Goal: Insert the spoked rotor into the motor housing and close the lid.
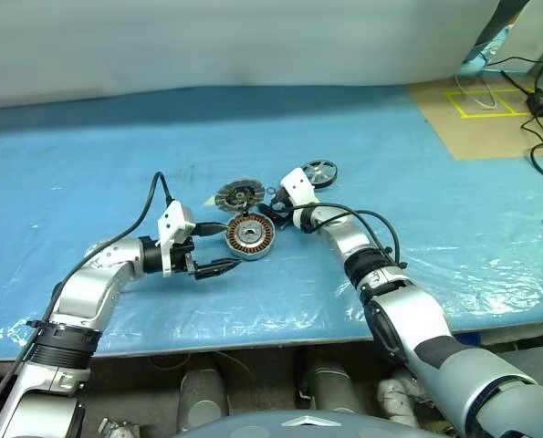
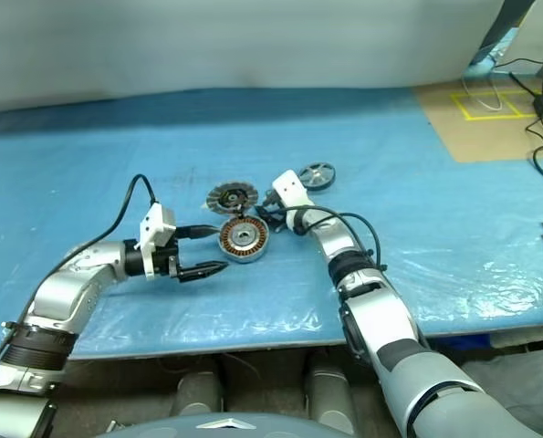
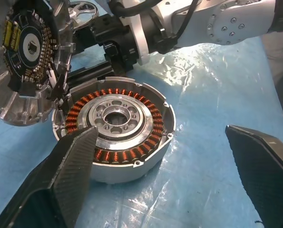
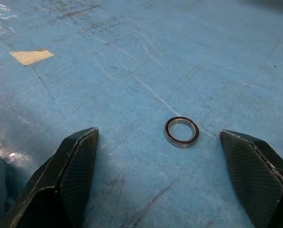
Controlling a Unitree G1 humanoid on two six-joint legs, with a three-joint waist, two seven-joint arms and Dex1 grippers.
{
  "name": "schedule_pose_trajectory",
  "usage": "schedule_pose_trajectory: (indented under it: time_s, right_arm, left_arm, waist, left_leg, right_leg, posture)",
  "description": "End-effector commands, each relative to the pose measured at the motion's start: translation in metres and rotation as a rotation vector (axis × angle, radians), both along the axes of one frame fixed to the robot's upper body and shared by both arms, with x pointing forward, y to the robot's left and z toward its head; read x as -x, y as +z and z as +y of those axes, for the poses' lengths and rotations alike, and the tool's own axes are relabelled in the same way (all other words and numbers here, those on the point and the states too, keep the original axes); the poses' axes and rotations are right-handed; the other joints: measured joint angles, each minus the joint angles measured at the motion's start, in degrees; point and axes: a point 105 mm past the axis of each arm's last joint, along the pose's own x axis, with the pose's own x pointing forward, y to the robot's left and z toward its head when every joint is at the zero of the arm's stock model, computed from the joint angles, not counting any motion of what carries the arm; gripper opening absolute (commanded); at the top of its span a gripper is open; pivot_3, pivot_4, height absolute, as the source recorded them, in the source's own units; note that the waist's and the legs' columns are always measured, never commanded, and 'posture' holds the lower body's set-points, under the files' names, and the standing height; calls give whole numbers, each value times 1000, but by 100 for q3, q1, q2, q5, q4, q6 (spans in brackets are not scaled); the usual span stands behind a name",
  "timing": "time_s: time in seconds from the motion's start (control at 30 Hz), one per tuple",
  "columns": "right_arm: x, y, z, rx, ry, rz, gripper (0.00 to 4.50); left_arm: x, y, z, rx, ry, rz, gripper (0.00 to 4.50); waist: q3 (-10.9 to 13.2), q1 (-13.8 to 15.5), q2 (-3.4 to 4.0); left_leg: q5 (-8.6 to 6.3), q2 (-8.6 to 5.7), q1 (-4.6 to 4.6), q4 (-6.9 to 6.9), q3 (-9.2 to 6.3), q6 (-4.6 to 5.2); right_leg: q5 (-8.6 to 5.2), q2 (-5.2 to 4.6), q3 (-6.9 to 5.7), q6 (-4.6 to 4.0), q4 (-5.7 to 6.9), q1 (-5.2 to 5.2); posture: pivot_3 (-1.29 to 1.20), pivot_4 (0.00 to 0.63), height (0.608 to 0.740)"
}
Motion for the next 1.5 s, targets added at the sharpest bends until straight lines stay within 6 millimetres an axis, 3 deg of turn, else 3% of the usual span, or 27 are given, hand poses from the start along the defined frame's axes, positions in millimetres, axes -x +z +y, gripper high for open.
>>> schedule_pose_trajectory:
  time_s: [0.03, 0.57, 0.87, 1.07, 1.3, 1.5]
  right_arm:
    - [0, -4, 3, 4, -10, 3, 4310]
    - [-2, -12, 11, 52, -91, 3, 4310]
    - [-1, -22, -2, 105, -103, 18, 1323]
    - [-2, -20, -7, 124, -81, -6, 1323]
    - [7, -1, -2, -17, -9, -94, 1323]
    - [27, -10, -44, -16, -68, -113, 1323]
  left_arm:
    - [1, 13, 3, 1, -1, -38, 4500]
    - [3, 14, 1, -21, -24, -15, 4500]
    - [3, 15, -1, -15, -28, -16, 4500]
    - [4, 14, -2, -11, -29, -8, 4500]
    - [6, 12, -5, -8, -38, 4, 4500]
    - [6, 13, -10, 7, -59, 12, 4500]
  waist:
    - [0, 2, 0]
    - [0, -2, 0]
    - [0, 25, 0]
    - [0, 25, 0]
    - [0, 19, 0]
    - [0, 50, -1]
  left_leg:
    - [0, 1, 2, 1, 0, 0]
    - [0, 2, 6, 5, 1, 0]
    - [0, 1, 5, 5, 0, 0]
    - [-1, 0, 4, 5, 0, 0]
    - [0, 1, -3, 1, 1, 0]
    - [0, -1, 1, -3, 0, 0]
  right_leg:
    - [0, 0, 0, 0, 3, 2]
    - [0, 1, 1, -1, 10, 4]
    - [0, -1, -1, -1, 5, 5]
    - [0, -2, -1, -1, 4, 7]
    - [0, -1, -2, -1, -3, 4]
    - [0, -2, -5, 0, -15, 5]
  posture:
    - [0, 150, 740]
    - [0, 150, 740]
    - [0, 150, 740]
    - [0, 150, 740]
    - [0, 150, 740]
    - [0, 150, 740]
